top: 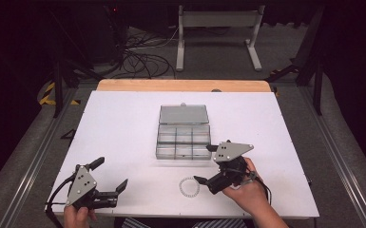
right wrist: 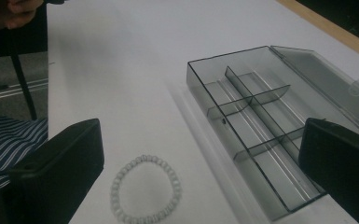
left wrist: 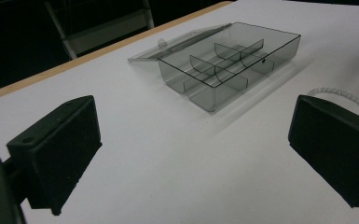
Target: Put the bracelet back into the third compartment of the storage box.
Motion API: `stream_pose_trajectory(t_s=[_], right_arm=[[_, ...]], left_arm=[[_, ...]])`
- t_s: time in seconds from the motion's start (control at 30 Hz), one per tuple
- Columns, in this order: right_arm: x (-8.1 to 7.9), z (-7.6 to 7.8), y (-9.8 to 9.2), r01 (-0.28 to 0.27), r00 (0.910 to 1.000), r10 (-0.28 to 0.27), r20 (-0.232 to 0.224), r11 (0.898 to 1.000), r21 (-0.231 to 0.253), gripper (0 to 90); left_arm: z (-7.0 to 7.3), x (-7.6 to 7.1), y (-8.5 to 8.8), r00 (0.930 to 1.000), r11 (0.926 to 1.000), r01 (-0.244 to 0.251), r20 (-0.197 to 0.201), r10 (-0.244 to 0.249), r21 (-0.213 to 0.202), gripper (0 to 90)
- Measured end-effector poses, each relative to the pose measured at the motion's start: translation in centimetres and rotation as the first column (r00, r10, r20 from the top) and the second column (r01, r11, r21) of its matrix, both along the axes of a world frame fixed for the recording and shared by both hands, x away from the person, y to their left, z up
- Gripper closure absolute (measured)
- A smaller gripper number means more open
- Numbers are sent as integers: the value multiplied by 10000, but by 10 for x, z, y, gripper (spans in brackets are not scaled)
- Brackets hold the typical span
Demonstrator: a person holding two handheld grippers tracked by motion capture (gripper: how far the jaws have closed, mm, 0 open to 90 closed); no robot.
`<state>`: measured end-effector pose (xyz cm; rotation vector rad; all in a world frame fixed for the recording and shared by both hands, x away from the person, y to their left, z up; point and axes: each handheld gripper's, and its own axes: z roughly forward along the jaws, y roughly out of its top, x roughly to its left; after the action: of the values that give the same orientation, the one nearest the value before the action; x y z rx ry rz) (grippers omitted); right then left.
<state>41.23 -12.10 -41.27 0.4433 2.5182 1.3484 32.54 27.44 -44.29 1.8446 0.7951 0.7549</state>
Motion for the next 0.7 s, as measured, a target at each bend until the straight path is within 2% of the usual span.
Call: stream_pose_trajectory(t_s=[0.1, 0.2, 0.43, 0.7], right_arm=[[1, 0, 0, 7, 9991, 4, -413, 9996, 271, 5], [1, 1, -1, 10, 9981, 12, -623, 9994, 344, 8], [0, 3, 0, 196, 9960, -190, -873, 9998, 63, 77], [4, 2, 8, 477, 9867, -550, -1530, 9976, -505, 228]], left_arm=[[0, 0, 1, 10000, 10000, -6, -15, 6, -46, 30], [-1, 1, 0, 10000, 10000, 3, -67, -3, -50, 30], [-1, 1, 0, 10000, 10000, -9, -38, 9, -71, 30], [-1, 1, 1, 10000, 10000, 4, -73, -4, -42, 30]])
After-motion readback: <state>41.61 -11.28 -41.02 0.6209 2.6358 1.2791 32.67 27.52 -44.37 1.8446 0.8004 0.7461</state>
